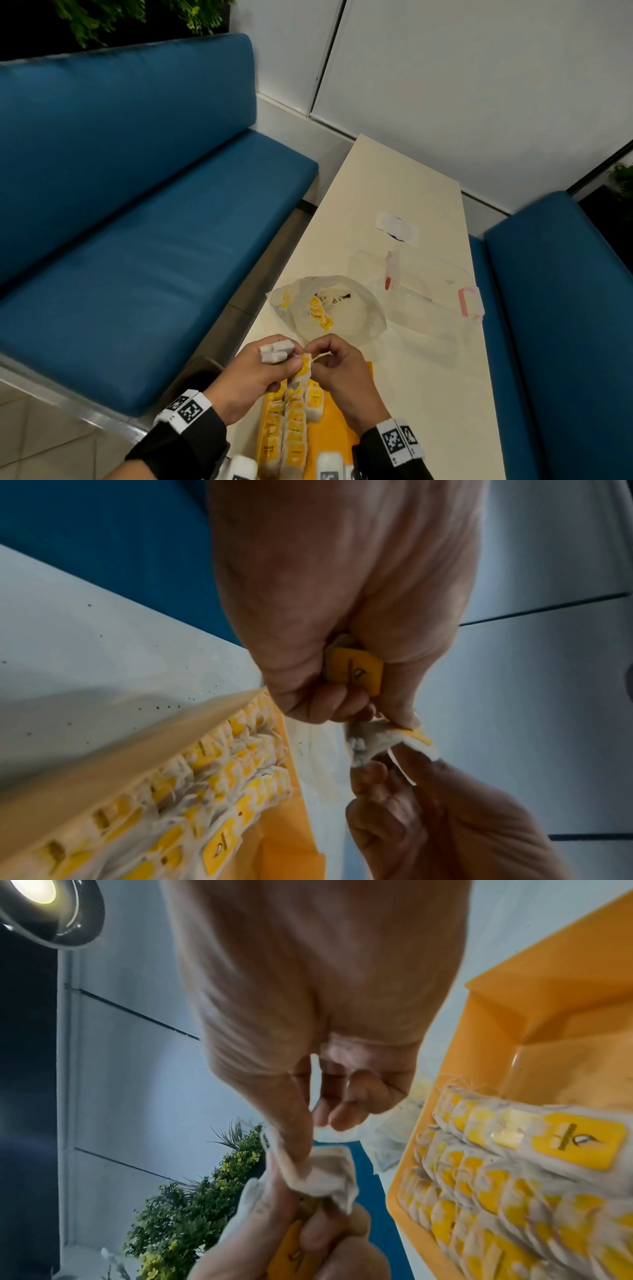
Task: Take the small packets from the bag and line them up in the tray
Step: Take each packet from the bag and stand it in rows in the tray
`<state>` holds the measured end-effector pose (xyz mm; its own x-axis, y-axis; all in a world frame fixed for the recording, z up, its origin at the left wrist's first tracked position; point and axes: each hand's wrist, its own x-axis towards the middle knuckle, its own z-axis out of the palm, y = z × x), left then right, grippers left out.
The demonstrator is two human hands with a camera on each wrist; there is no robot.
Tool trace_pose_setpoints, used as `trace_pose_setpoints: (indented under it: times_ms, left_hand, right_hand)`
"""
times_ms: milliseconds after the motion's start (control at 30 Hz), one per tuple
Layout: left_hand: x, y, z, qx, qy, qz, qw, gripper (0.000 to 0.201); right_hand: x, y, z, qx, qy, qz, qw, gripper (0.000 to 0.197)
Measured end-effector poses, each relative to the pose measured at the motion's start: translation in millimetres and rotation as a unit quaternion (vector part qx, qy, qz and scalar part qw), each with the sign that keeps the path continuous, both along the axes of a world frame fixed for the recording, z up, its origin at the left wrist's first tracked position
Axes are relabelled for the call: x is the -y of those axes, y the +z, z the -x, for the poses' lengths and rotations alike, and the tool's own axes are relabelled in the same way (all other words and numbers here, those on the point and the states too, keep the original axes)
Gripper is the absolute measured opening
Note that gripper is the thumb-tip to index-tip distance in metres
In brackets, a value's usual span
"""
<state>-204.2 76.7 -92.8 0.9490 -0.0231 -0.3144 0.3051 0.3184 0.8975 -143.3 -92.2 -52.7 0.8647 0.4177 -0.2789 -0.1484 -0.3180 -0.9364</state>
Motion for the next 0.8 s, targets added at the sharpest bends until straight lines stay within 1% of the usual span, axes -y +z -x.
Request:
trace_pose_setpoints:
  times_ms: [67, 100, 200, 267, 300, 367, 433, 500, 567, 667, 800]
  left_hand:
    - [1, 1, 0, 0.003, -0.001, -0.024, 1.0, 0.021]
    - [0, 1, -1, 0.008, -0.009, -0.034, 0.999, 0.021]
    - [-2, 2, -1, 0.03, -0.013, -0.061, 0.998, 0.009]
    - [-1, 0, -2, 0.029, 0.012, -0.053, 0.998, 0.01]
    - [1, -1, -3, 0.023, 0.028, -0.048, 0.998, 0.011]
    - [6, -2, -4, 0.023, 0.048, -0.038, 0.998, 0.013]
    - [9, -3, -4, 0.03, 0.046, -0.045, 0.997, 0.015]
    - [9, -7, -4, 0.032, 0.045, -0.069, 0.996, 0.014]
    - [7, -11, -6, 0.018, 0.054, -0.085, 0.995, 0.012]
    - [2, -18, -5, -0.014, 0.085, -0.083, 0.993, 0.01]
    - [-2, -25, -1, -0.044, 0.066, -0.079, 0.994, 0.013]
  right_hand:
    - [-1, -4, 2, 0.003, -0.037, 0.002, 0.999, 0.017]
    - [-2, -6, 2, -0.002, -0.046, -0.001, 0.999, 0.016]
    - [-2, -1, 6, -0.033, -0.025, -0.033, 0.999, 0.011]
    - [0, 0, 8, -0.039, -0.004, -0.055, 0.998, 0.02]
    - [0, -1, 9, -0.031, -0.004, -0.057, 0.998, 0.021]
    - [1, -6, 8, -0.007, -0.036, -0.05, 0.998, 0.015]
    - [1, -11, 6, 0.011, -0.073, -0.031, 0.997, 0.007]
    - [2, -12, 3, 0.007, -0.085, -0.02, 0.996, 0.002]
    - [7, -11, -1, -0.005, -0.087, -0.021, 0.996, 0.004]
    - [23, -16, -8, -0.014, -0.067, 0.024, 0.997, 0.006]
    - [45, -40, -5, -0.065, -0.035, 0.139, 0.988, 0.007]
